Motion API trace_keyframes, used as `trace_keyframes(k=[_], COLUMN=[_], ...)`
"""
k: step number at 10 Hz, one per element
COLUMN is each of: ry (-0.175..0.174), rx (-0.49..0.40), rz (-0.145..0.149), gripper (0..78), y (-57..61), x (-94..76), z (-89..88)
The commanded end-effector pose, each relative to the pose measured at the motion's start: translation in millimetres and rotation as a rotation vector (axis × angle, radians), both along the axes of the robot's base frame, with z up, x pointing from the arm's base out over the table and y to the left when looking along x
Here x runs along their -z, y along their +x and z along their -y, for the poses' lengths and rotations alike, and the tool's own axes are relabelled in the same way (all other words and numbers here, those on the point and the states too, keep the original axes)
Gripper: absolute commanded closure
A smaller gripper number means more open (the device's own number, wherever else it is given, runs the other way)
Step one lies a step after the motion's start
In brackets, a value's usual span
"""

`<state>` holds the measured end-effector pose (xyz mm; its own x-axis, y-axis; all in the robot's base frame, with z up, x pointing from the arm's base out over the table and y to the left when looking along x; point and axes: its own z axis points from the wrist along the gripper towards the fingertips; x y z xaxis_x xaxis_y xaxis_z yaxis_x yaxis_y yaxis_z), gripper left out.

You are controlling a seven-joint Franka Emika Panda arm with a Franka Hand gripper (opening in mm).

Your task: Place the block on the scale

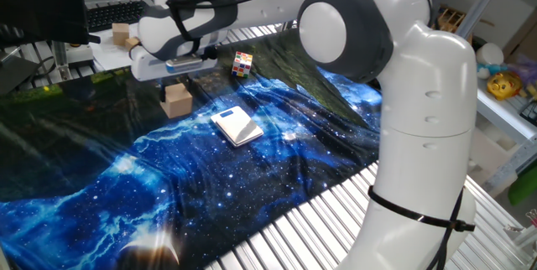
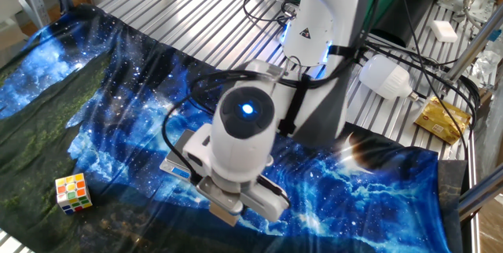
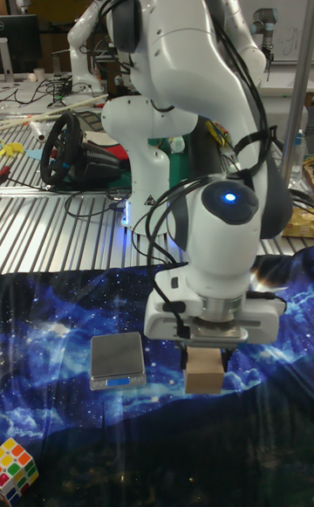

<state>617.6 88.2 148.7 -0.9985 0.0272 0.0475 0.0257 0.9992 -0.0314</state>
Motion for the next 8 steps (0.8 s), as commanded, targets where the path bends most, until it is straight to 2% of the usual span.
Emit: trace_keyframes(k=[1,4,6,8], ry=[0.003,-0.003,-0.008,-0.01], rx=[0.007,0.071,0.149,0.163], rz=[0.014,0.02,0.027,0.025], gripper=[76.3,76.3,76.3,76.3], y=[0.0,0.0,0.0,0.0], x=[-0.2,-0.2,-0.2,-0.2], z=[5.2,5.2,5.2,5.2])
